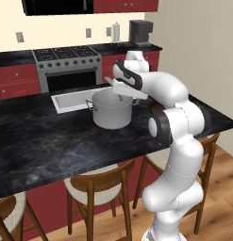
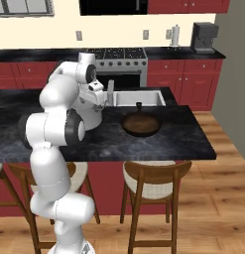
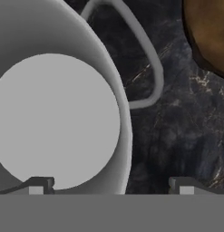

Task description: Pick the pan and pot and place them in the sink. Then turn on the water.

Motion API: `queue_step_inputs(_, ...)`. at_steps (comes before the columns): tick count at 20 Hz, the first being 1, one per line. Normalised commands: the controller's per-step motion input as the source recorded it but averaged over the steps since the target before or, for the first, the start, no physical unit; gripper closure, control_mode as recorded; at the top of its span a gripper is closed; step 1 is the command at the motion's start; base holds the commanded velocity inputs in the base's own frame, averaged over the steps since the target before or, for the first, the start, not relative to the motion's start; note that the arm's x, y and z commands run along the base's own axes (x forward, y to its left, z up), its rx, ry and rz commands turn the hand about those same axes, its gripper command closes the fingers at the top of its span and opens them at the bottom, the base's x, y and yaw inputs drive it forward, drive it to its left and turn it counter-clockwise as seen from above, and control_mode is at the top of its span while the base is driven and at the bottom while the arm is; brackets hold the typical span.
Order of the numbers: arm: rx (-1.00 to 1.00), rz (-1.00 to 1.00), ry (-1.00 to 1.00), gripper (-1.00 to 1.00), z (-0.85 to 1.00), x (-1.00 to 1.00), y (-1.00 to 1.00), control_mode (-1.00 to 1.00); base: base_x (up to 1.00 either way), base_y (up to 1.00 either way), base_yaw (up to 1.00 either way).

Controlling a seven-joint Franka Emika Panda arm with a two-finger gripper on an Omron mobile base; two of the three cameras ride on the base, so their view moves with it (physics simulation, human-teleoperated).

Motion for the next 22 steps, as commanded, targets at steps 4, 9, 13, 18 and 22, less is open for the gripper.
queue_step_inputs(4,0.00,0.00,0.00,-1.00,0.00,0.01,0.02,-1.00,0.00,0.00,0.00)
queue_step_inputs(9,0.00,0.00,0.01,-1.00,-0.19,0.00,0.00,-1.00,0.00,0.00,0.00)
queue_step_inputs(13,0.00,0.00,0.04,-1.00,-0.37,0.00,0.00,-1.00,0.00,0.00,0.00)
queue_step_inputs(18,0.00,0.00,0.04,-1.00,-0.26,0.00,0.00,-1.00,0.00,0.00,0.00)
queue_step_inputs(22,0.00,0.00,0.01,-1.00,-0.01,0.00,0.00,-1.00,0.00,0.00,0.00)
